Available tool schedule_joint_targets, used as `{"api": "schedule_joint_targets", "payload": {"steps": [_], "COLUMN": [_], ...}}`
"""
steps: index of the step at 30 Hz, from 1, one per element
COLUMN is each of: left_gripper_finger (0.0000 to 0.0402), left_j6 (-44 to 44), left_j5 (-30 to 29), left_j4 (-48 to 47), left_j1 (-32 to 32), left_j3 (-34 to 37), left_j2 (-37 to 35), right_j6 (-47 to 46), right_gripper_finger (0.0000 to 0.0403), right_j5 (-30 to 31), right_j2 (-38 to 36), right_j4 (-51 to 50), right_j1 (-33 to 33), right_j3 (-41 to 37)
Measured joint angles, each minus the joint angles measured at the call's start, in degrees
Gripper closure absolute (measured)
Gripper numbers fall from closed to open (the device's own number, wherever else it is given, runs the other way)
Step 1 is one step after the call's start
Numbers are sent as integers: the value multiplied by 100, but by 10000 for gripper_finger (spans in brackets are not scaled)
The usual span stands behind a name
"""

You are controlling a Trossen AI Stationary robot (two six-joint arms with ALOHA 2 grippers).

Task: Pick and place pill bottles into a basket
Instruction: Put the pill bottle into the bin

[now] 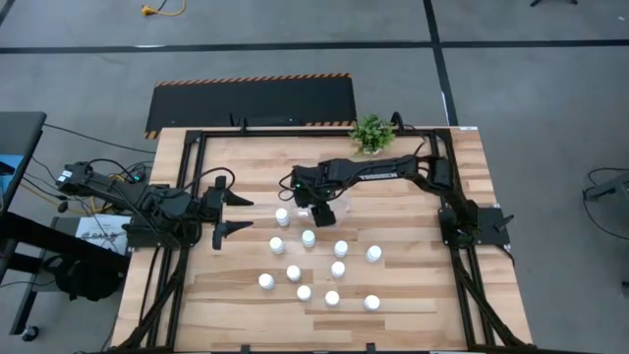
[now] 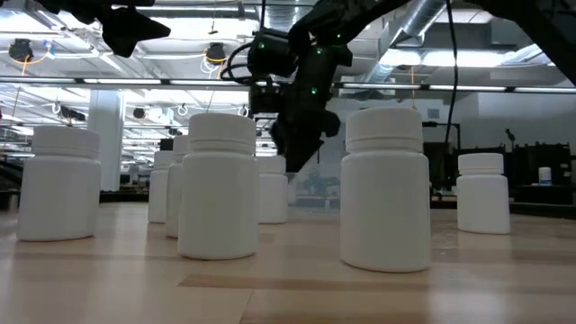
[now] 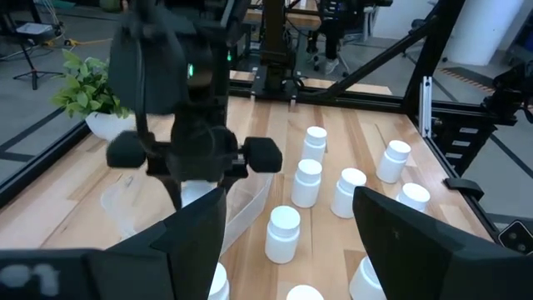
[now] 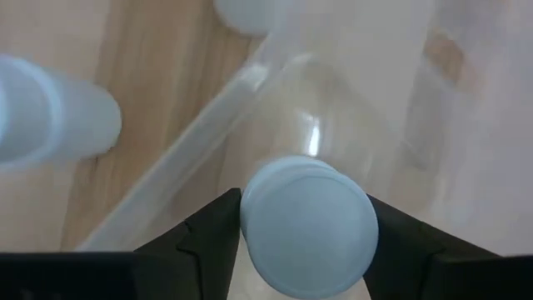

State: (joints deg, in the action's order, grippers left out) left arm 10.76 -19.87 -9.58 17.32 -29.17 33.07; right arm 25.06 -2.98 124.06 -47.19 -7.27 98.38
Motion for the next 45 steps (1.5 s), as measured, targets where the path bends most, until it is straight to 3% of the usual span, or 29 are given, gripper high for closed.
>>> {"api": "schedule_joint_targets", "payload": {"steps": [7, 26, 45], "left_gripper_finger": [150, 150, 150], "left_j6": [50, 52, 46], "left_j5": [1, -1, 0], "left_j4": [0, -2, -2], "left_j1": [0, 0, 1], "left_j3": [0, 0, -2], "left_j2": [1, 1, 1], "right_j6": [83, 245, 407], "right_gripper_finger": [212, 158, 156], "right_j5": [-16, 0, 6], "right_j2": [60, 86, 70], "right_j4": [34, -66, -613], "right_j1": [50, 125, 125], "right_j3": [-5, -10, 290]}}
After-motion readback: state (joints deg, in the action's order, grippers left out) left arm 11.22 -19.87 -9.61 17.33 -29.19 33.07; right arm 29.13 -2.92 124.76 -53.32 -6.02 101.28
